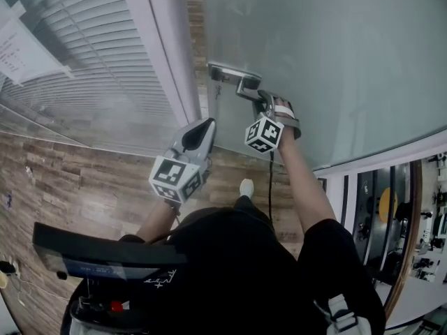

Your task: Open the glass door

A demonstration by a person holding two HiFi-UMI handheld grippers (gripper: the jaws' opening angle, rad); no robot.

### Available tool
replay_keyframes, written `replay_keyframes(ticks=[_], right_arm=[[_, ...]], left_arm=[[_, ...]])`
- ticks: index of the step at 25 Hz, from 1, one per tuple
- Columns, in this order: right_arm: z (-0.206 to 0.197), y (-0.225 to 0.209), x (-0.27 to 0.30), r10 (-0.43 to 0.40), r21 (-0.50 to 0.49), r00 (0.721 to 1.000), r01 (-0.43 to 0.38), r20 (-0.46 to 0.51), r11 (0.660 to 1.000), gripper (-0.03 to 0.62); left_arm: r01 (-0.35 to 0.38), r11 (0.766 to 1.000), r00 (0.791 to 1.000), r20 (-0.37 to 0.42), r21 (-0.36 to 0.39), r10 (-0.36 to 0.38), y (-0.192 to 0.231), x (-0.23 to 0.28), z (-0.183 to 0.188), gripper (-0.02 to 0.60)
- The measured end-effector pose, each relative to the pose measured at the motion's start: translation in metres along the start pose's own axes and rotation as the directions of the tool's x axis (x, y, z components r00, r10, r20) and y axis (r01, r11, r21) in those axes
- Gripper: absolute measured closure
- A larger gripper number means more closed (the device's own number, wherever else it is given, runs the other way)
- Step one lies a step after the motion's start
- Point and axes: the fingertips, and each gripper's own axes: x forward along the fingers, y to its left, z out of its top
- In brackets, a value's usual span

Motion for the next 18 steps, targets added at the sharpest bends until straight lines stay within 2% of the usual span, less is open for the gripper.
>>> replay_keyframes(ticks=[12,18], right_arm=[[0.001,-0.023,0.040,0.082,-0.048,0.986,-0.076,0.142,0.996,0.484],[0.014,-0.033,0.047,0.073,-0.121,0.975,-0.048,0.211,0.992,0.488]], left_arm=[[-0.047,0.998,0.999,0.010,0.035,0.046,-0.008,0.094,0.007,0.581],[-0.090,0.995,0.996,0.021,0.034,0.089,-0.005,0.119,0.017,0.581]])
